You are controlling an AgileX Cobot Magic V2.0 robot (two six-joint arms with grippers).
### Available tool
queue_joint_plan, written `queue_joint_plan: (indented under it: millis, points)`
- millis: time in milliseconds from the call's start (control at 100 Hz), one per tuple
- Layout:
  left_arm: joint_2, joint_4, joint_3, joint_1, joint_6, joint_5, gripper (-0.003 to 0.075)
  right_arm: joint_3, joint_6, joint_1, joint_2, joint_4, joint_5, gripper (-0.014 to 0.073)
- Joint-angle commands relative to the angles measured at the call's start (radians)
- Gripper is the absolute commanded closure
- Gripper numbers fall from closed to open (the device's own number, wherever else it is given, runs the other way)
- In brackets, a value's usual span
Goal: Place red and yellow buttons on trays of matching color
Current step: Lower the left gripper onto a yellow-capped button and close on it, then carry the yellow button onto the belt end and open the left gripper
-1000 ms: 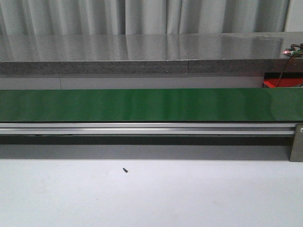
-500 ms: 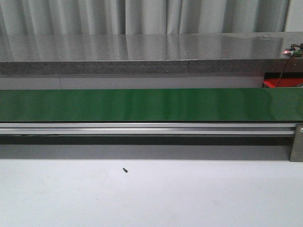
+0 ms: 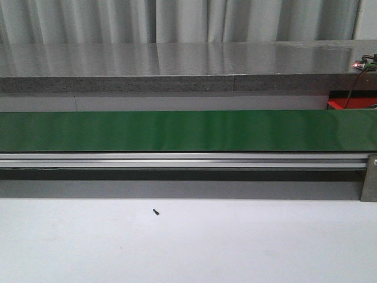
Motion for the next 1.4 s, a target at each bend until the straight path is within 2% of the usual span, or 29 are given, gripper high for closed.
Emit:
queue_joint_plan:
  millis: [0, 80, 150, 520, 680, 1040, 1390]
  points:
    - [-0.055, -0.007, -0.029, 0.002, -0.011, -0.019, 0.0416, -0.028, -0.002, 0.000, -0.001, 0.015, -0.072, 0.0715]
    - [-0.055, -0.007, -0.029, 0.002, -0.011, -0.019, 0.0514, -0.028, -0.002, 0.000, -0.001, 0.015, -0.072, 0.0715]
    - [-0.055, -0.007, -0.029, 0.002, -0.011, -0.017, 0.0559, -0.028, -0.002, 0.000, -0.001, 0.015, -0.072, 0.0715]
    - [-0.186, 0.002, -0.029, 0.043, -0.007, 0.041, 0.0563, -0.028, -0.002, 0.000, -0.001, 0.016, -0.073, 0.0715]
    - [-0.265, 0.002, -0.029, 0.045, 0.058, 0.075, 0.0563, -0.028, -0.002, 0.000, -0.001, 0.016, -0.073, 0.0715]
    - [-0.329, -0.037, -0.029, -0.108, 0.148, 0.114, 0.0563, -0.028, -0.002, 0.000, -0.001, 0.024, -0.072, 0.0715]
    - [-0.312, -0.026, -0.025, -0.283, 0.147, 0.108, 0.0563, -0.028, -0.002, 0.000, -0.001, 0.036, -0.070, 0.0715]
